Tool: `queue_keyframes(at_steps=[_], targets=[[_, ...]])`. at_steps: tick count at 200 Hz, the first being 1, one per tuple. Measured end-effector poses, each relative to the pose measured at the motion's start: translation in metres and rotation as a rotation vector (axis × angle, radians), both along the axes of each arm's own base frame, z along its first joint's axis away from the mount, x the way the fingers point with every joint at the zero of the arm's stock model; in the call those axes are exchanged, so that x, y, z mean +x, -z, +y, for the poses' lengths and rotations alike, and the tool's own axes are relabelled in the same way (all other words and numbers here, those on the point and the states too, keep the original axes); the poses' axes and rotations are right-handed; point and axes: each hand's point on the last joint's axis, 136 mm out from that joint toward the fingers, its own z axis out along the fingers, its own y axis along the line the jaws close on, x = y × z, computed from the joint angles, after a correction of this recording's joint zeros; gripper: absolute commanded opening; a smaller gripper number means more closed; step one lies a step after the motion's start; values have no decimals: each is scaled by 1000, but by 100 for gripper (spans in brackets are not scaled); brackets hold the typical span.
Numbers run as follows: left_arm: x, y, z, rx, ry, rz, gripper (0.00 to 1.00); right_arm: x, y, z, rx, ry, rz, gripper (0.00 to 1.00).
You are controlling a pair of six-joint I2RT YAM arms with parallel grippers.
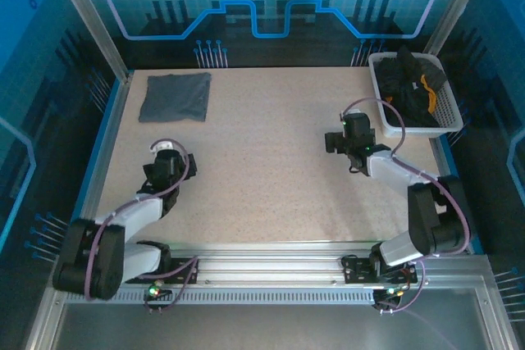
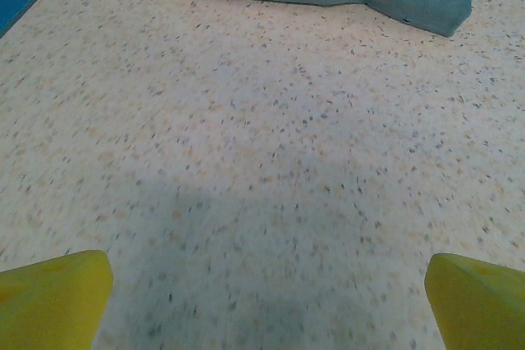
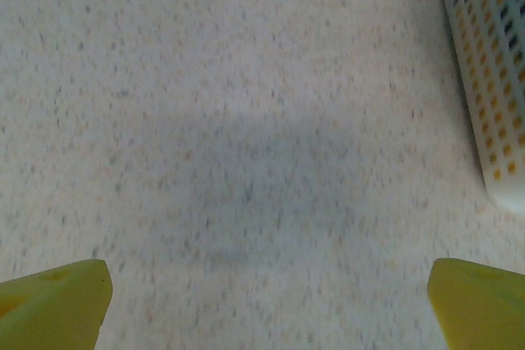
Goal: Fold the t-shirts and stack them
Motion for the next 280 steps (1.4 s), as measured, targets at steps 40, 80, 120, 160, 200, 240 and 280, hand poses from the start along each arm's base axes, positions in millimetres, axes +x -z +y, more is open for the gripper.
queue_keyframes(at_steps=[40,80,120,160,200,240,280], targets=[[48,-4,18,-16,-15,-63,99,31,-14,-18,25,21,-55,100],[57,-20,3,-20,82,-207,99,31,-15,-33,40,46,-56,100],[33,12,-7,-16,138,-191,99,1,10,-31,60,22,-48,100],[59,-20,-10,-16,151,-280,99,-10,37,-29,100,-45,-41,100],[60,-19,-11,-19,156,-278,99,-8,24,-27,136,-100,-191,100],[60,-19,-11,-19,157,-277,99,-32,48,-28,110,-92,-191,100],[59,-19,-11,-19,157,-275,99,-18,25,-27,91,-84,-278,100]])
